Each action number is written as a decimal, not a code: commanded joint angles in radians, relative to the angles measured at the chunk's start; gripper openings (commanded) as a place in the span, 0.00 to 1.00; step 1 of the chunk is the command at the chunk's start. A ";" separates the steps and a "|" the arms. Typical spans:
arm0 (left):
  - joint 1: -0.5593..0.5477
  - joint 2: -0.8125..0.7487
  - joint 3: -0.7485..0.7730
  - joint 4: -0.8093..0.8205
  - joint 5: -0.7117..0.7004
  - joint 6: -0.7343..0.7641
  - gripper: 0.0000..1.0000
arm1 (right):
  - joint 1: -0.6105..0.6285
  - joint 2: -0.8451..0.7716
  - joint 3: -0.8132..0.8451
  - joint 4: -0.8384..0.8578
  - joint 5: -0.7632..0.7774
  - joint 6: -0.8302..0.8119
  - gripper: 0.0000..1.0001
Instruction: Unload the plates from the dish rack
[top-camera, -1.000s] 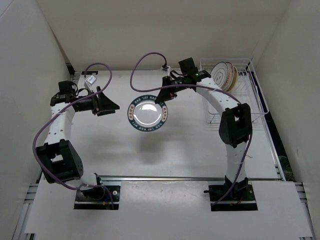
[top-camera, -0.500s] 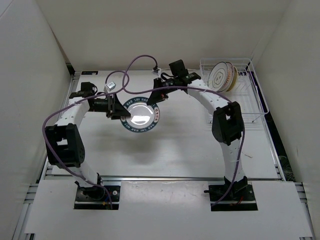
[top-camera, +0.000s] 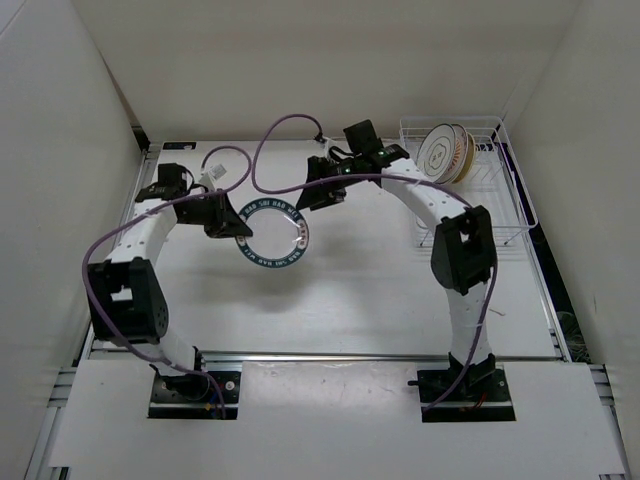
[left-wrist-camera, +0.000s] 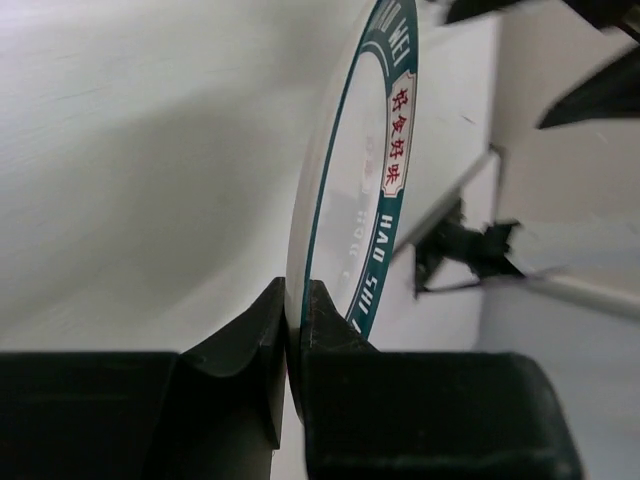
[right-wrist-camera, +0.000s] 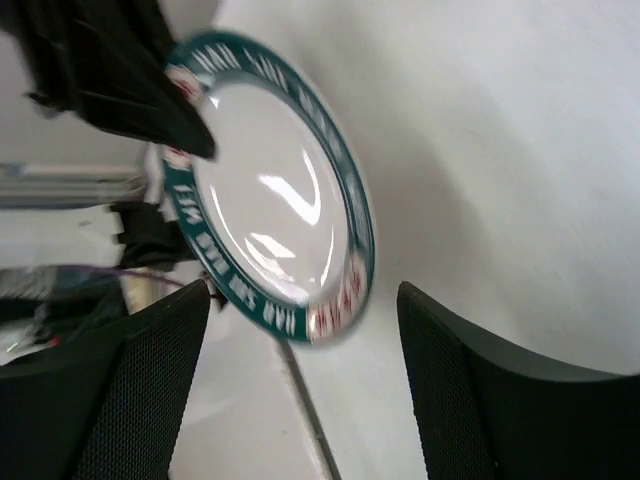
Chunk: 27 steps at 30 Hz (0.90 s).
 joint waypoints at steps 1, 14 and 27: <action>0.002 -0.138 -0.060 0.097 -0.294 -0.154 0.11 | -0.025 -0.221 -0.077 -0.101 0.260 -0.132 0.79; 0.191 0.027 0.112 0.270 0.017 -0.450 0.11 | -0.212 -0.858 -0.655 -0.290 0.362 -0.404 0.95; 0.351 0.620 0.663 0.388 0.150 -0.559 0.11 | -0.449 -1.027 -0.775 -0.489 0.425 -0.644 0.99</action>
